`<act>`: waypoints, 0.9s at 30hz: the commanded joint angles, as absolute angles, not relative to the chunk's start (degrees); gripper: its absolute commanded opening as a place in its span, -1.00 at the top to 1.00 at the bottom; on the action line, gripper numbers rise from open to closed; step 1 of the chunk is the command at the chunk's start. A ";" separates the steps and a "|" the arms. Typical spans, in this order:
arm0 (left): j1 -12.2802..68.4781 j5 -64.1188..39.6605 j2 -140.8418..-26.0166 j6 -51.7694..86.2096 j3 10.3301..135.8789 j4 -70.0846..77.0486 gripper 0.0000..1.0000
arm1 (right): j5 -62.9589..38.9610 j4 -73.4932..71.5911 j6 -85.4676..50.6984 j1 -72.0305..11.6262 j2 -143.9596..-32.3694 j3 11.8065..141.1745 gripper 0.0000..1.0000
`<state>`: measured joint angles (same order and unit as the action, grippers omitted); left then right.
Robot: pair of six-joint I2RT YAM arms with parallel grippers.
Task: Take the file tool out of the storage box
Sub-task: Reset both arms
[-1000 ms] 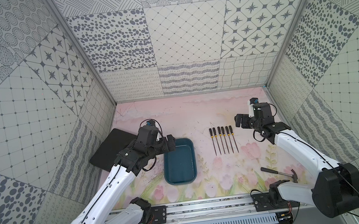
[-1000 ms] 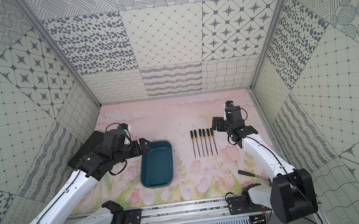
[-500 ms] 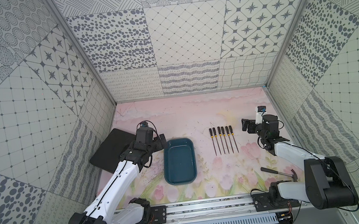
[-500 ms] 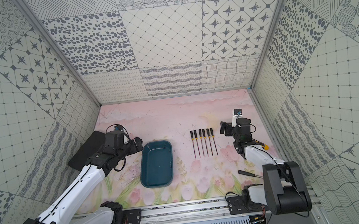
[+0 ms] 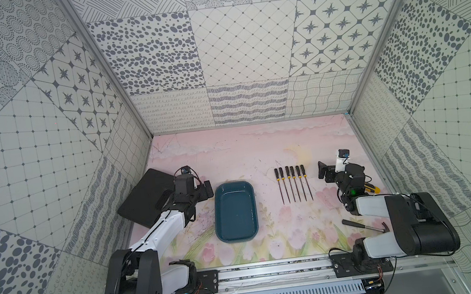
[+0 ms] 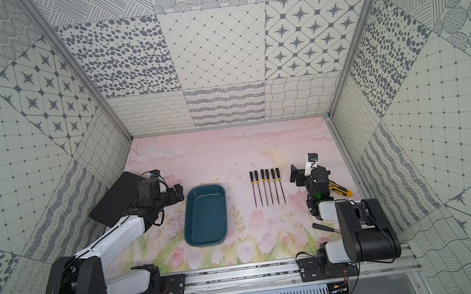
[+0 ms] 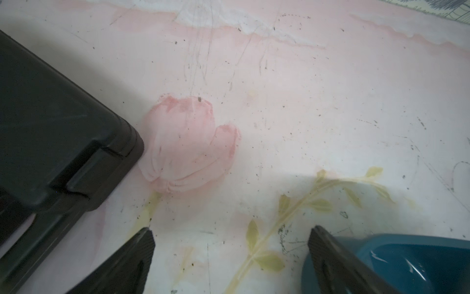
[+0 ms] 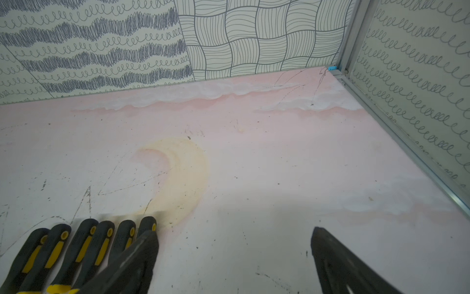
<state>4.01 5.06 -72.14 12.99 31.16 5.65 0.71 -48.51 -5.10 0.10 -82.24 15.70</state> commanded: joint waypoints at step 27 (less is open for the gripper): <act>-0.22 -6.56 -90.25 2.48 23.45 48.89 -0.97 | -4.30 -47.72 -0.67 -0.88 -89.10 23.62 -0.97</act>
